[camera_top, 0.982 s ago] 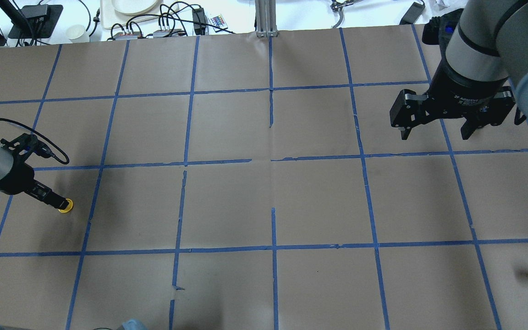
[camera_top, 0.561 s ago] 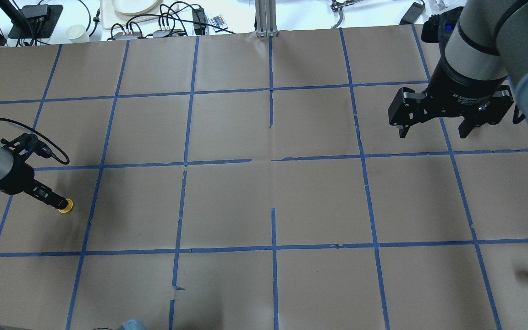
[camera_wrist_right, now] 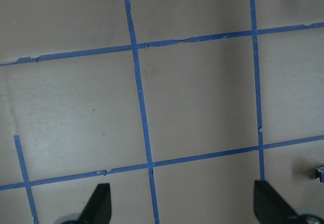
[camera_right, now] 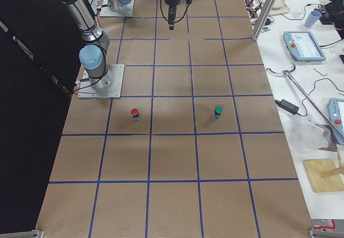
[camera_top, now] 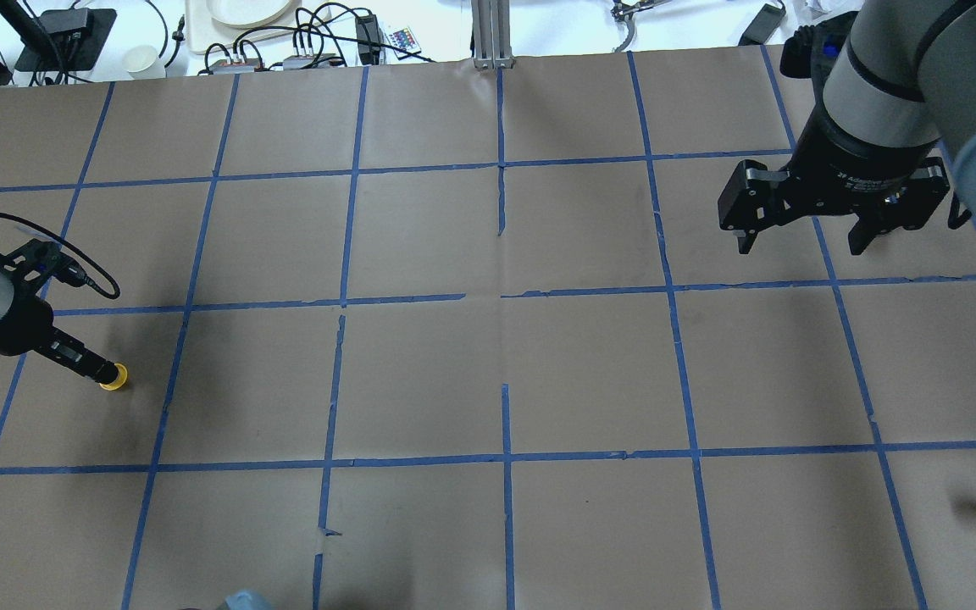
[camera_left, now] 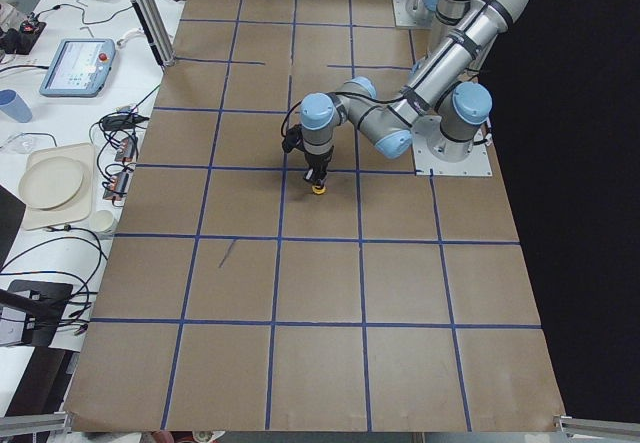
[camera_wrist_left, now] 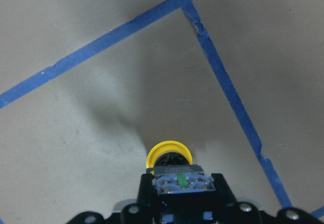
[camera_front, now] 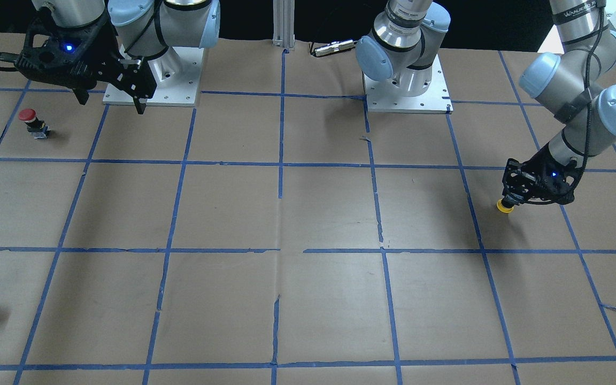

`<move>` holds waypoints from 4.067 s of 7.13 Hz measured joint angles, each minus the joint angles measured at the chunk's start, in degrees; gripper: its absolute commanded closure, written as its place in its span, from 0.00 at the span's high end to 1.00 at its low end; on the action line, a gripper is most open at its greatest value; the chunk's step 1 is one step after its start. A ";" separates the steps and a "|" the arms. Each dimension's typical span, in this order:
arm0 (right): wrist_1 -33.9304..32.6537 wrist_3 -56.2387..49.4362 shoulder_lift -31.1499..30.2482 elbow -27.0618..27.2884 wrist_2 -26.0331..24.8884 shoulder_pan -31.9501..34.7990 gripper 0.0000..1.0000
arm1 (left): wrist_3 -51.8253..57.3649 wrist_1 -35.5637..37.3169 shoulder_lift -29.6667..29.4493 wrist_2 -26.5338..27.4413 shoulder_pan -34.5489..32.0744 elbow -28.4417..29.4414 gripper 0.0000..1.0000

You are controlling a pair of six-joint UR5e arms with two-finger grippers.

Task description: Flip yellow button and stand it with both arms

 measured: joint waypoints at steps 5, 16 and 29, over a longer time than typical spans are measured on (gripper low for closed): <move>-0.15 9.82 -0.73 -0.38 11.06 0.12 1.00 | -8.55 -22.28 11.84 -13.23 -5.46 0.39 0.13; 25.08 35.94 -0.33 6.13 65.54 -11.31 1.00 | -45.87 -27.98 15.67 -77.94 -31.16 -4.12 0.09; 31.92 37.57 -1.55 13.52 77.33 -11.69 1.00 | -70.02 -8.56 15.76 -89.20 -33.99 -4.79 0.08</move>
